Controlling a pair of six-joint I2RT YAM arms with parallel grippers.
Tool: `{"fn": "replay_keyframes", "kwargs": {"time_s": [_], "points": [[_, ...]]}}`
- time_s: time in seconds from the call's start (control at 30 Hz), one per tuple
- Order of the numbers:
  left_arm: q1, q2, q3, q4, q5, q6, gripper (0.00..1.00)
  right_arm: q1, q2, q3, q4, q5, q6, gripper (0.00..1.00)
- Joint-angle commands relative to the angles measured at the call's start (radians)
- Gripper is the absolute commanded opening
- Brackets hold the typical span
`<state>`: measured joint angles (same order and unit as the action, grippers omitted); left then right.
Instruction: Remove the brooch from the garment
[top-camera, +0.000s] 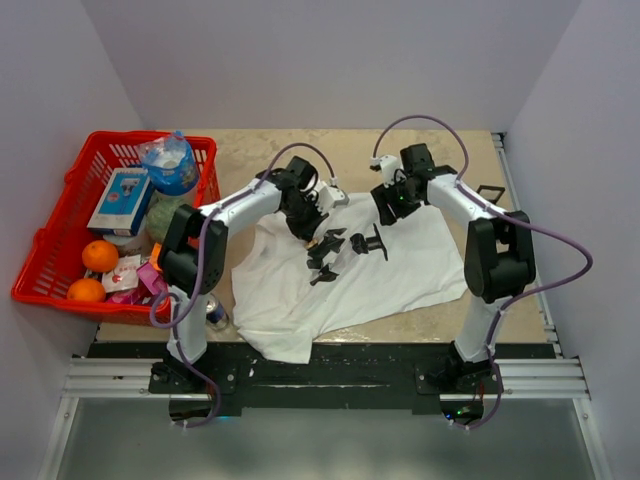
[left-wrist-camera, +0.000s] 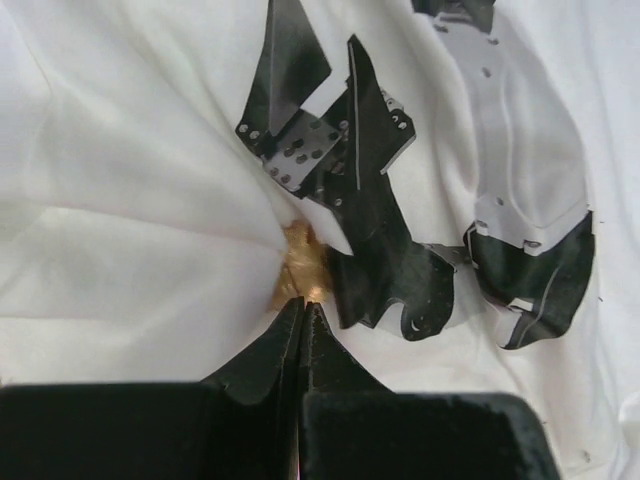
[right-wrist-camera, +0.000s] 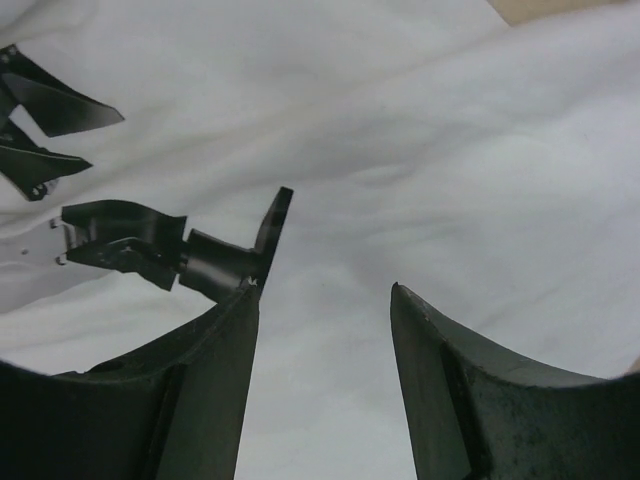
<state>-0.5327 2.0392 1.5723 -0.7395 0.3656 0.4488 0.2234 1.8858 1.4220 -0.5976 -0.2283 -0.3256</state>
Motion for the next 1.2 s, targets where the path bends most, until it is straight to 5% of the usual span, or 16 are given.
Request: {"fn": "replay_keyframes", "kwargs": {"time_s": [0.0, 0.3, 0.6, 1.17], "points": [[-0.003, -0.048, 0.086, -0.061, 0.029, 0.042, 0.0, 0.01, 0.019, 0.086, -0.018, -0.069, 0.014, 0.58], [0.027, 0.055, 0.266, -0.209, 0.11, 0.073, 0.0, 0.036, 0.064, 0.186, -0.045, -0.095, 0.028, 0.58], [0.017, 0.015, 0.103, -0.078, -0.007, -0.018, 0.29, 0.048, 0.067, 0.178, -0.022, -0.12, 0.074, 0.59], [0.011, 0.111, 0.055, 0.015, -0.031, -0.051, 0.22, 0.068, 0.122, 0.236, -0.054, -0.111, 0.074, 0.6]]}}
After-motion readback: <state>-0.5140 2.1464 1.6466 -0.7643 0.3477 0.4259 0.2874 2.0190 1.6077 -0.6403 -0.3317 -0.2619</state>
